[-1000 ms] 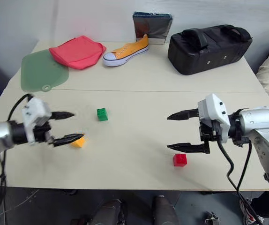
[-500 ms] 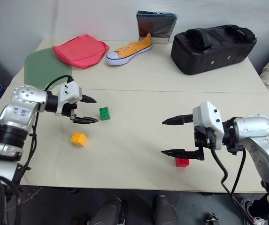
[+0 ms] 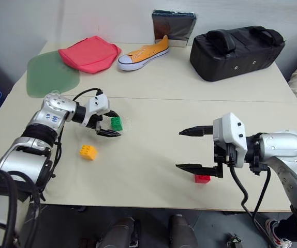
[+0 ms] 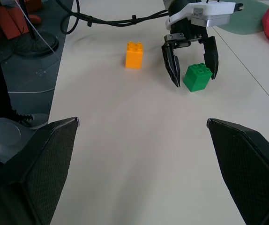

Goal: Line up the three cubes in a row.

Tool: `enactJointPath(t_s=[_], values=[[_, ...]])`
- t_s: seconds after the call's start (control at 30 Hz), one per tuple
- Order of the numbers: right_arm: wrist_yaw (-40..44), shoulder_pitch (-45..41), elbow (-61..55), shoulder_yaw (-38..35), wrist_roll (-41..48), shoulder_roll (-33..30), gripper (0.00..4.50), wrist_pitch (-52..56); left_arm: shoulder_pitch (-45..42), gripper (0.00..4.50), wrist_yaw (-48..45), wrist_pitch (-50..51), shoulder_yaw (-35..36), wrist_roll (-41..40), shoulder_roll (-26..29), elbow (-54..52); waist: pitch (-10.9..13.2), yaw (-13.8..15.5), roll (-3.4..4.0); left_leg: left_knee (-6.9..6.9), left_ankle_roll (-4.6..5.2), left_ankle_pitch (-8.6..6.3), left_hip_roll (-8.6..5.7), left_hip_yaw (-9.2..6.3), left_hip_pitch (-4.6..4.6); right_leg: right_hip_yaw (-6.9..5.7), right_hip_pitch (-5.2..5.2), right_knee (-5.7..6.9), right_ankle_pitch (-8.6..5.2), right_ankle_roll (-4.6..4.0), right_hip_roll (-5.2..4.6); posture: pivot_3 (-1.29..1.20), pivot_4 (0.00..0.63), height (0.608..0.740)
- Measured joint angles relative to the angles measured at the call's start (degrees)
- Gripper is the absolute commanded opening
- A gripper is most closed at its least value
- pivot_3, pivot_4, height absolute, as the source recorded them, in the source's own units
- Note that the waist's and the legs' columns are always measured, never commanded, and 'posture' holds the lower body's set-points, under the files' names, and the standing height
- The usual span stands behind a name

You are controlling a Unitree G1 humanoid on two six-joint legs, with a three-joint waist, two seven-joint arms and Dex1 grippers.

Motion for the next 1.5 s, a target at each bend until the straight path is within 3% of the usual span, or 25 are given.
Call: enactJointPath(t_s=[0.3,0.53,0.63,0.77,0.9,1.03,1.17,1.5], values=[[-1.03,1.26,-1.41,-0.09,0.40,-0.23,4.50,0.20,-0.86,1.50,-0.96,-0.70,0.42,2.02,-0.90,2.34,0.00,-0.07,-0.01,0.00,-0.01,0.00,0.01,0.00,-0.01,-0.02,-0.03,0.01,0.00,0.00,0.02,0.00,0.150,0.740],[-1.12,1.18,-1.41,-0.08,0.37,-0.24,4.50,0.17,-0.44,1.52,-3.09,-1.34,0.99,2.52,0.03,1.85,0.00,-0.07,-0.01,0.00,-0.01,0.00,0.01,0.00,-0.01,-0.03,-0.03,0.02,0.00,0.00,0.02,0.00,0.150,0.740],[-1.05,1.18,-1.43,-0.09,0.39,-0.42,4.50,0.20,2.55,1.52,-8.22,-0.89,2.25,0.69,0.84,-4.47,0.00,-0.08,-0.01,0.00,-0.01,0.01,0.01,0.00,-0.02,0.00,-0.03,0.02,0.00,0.00,0.01,0.00,0.150,0.740],[-0.05,4.10,-1.97,-0.65,0.20,-2.01,4.50,-0.09,12.37,1.52,-16.05,6.26,2.84,-5.17,2.82,-27.74,0.00,-0.15,0.00,0.00,-0.01,0.01,0.03,-0.07,-0.04,0.05,-0.02,-0.01,0.00,0.00,-0.03,0.00,0.150,0.740],[2.13,11.03,-2.55,-2.35,-1.25,-3.08,4.50,-1.52,21.95,1.52,-15.67,19.62,1.44,-8.95,4.65,-56.11,0.00,0.19,0.00,0.06,0.00,0.01,0.02,-0.14,-0.04,0.13,0.07,-0.01,0.01,0.02,-0.05,0.00,0.150,0.740],[5.69,18.83,-2.68,-5.03,-5.98,-5.31,4.50,-6.67,23.41,1.52,-10.95,31.83,-2.43,-9.50,2.34,-70.67,0.00,0.90,0.00,0.05,0.09,0.02,-0.02,-0.12,0.29,0.20,0.45,-0.07,0.05,0.08,0.00,0.00,0.150,0.740],[8.64,24.08,-2.51,-6.78,-9.13,-5.58,4.50,-10.82,24.31,1.52,-7.24,39.12,-7.50,-9.43,-0.11,-76.62,0.00,1.03,0.00,0.00,0.13,-0.01,-0.01,-0.12,0.51,0.22,0.71,-0.15,0.05,0.09,0.04,0.00,0.150,0.740],[9.57,23.71,0.14,-7.27,-10.40,-5.61,4.50,-13.25,25.28,1.52,0.18,44.18,-17.02,-5.57,-2.68,-76.90,-0.01,1.19,0.01,0.01,0.09,0.03,0.00,-0.15,0.52,0.21,0.71,-0.15,0.05,0.09,0.05,0.00,0.150,0.740]])
